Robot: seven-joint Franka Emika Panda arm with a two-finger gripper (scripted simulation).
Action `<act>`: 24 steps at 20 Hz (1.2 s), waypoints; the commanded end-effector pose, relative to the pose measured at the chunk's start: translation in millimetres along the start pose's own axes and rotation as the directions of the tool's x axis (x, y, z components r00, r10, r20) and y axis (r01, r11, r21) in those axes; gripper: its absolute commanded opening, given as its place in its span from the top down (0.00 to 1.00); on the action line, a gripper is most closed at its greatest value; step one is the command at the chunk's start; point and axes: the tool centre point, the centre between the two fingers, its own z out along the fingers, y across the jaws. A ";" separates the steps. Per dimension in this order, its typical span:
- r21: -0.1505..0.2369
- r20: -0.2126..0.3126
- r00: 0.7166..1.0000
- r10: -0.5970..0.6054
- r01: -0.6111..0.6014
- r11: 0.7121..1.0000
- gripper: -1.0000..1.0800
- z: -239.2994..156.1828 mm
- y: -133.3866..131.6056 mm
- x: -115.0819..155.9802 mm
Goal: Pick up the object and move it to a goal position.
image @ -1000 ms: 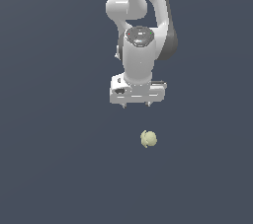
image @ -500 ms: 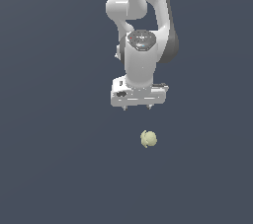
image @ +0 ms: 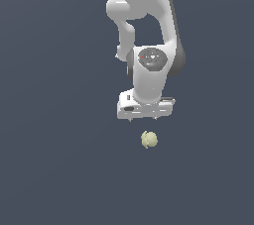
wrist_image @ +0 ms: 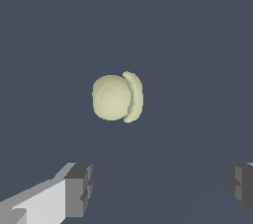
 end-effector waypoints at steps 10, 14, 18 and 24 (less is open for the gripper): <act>-0.013 0.002 1.000 -0.024 0.024 1.000 0.04 44.7 -26.1 40.0; -0.015 0.003 1.000 -0.027 0.027 1.000 0.04 52.3 -30.2 45.2; -0.015 0.003 1.000 -0.028 0.028 0.999 0.04 54.8 -31.2 46.9; -0.015 0.003 1.000 -0.028 0.029 0.999 0.04 65.0 -31.2 45.9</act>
